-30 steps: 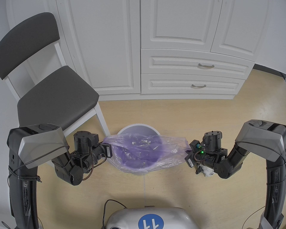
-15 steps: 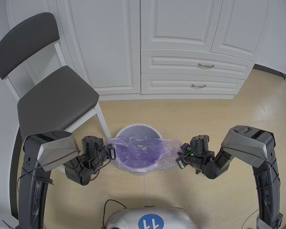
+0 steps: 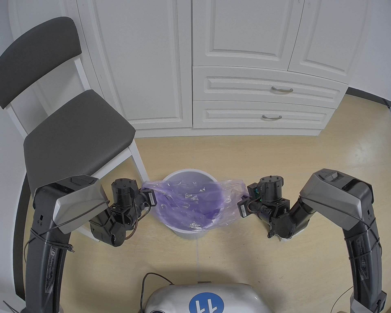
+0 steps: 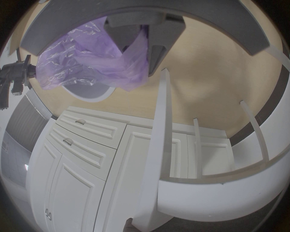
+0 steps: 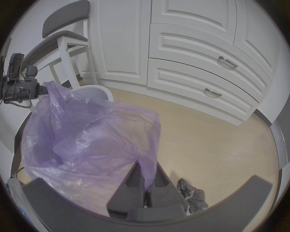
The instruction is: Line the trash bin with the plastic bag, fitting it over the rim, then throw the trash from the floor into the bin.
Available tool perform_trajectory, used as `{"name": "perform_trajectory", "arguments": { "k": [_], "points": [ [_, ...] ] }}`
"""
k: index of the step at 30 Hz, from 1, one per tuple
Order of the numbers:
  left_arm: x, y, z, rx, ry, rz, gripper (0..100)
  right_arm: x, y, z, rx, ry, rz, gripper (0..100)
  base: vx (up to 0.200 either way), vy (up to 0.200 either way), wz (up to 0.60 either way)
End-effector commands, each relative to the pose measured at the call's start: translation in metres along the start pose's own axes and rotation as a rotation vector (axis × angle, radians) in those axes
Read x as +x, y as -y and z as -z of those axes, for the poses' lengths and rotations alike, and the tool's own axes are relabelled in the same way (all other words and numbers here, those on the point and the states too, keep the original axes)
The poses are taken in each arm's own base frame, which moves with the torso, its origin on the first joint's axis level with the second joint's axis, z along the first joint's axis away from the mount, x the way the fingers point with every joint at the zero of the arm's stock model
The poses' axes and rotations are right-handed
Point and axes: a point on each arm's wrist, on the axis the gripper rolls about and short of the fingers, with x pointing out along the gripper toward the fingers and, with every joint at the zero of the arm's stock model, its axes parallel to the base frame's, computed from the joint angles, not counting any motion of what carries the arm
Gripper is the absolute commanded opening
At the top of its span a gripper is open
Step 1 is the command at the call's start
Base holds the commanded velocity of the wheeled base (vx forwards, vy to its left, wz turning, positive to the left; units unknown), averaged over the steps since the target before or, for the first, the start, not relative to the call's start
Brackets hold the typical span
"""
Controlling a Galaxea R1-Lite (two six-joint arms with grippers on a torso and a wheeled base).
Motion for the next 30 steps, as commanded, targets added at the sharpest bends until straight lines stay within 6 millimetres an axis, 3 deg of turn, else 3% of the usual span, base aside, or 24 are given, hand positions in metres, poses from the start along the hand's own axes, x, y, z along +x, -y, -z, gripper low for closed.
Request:
{"name": "perform_trajectory", "arguments": {
  "k": [1,9,22,26,30],
  "points": [
    [-0.018,0.001,-0.017,0.007,-0.005,0.010,0,-0.036,0.013,-0.023,-0.032,0.004,-0.003,0,0.000,0.000,0.00],
    [-0.043,-0.001,-0.017,0.104,-0.115,0.047,0,-0.060,0.017,-0.008,-0.187,-0.068,-0.040,0,0.000,0.000,0.00],
    [-0.062,0.001,-0.035,0.127,-0.109,0.062,0,-0.090,0.029,-0.019,-0.240,-0.062,-0.025,0,0.000,0.000,0.00],
    [-0.062,0.004,-0.025,0.132,-0.142,0.080,0,-0.086,0.023,-0.011,-0.249,-0.086,-0.044,0,0.000,0.000,0.00],
    [-0.054,0.003,0.002,0.143,-0.216,0.080,0,-0.071,0.014,0.011,-0.274,-0.177,-0.081,0,0.000,0.000,0.00]
  ]
}}
